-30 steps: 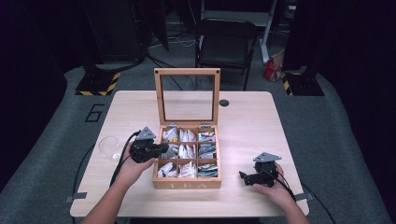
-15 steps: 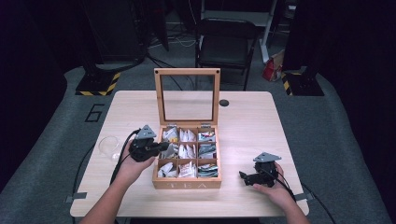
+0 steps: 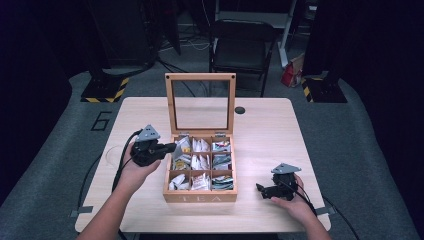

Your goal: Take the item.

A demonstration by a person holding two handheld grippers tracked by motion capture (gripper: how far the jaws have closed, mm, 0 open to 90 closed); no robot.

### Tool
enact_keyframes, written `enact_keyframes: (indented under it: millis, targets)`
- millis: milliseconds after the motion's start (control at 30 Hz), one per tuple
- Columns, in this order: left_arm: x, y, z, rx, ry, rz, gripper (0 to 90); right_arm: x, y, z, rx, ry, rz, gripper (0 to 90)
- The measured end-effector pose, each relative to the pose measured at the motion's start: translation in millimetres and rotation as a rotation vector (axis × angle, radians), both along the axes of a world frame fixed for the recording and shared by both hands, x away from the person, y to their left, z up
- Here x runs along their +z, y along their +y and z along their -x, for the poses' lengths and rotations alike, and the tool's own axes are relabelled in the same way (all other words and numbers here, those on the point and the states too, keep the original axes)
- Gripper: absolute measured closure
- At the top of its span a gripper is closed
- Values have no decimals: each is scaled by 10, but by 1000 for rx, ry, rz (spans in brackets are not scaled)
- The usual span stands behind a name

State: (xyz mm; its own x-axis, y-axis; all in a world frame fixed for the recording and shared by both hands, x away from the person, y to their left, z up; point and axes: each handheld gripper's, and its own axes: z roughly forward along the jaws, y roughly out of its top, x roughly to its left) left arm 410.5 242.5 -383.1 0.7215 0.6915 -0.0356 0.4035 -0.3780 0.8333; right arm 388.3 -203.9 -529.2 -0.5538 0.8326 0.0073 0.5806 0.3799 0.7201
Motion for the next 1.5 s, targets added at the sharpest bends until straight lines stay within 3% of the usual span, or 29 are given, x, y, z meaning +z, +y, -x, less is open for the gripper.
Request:
enact_keyframes:
  millis: [300, 867, 1500]
  targets:
    - [132, 60, 18, 11, -25, 5, 892, 0, 0, 0, 0, 0, 0, 30]
    - [217, 212, 37, 45, -43, 6, 891, 0, 0, 0, 0, 0, 0, 30]
    - [490, 683, 133, 148, -96, 12, 891, 0, 0, 0, 0, 0, 0, 30]
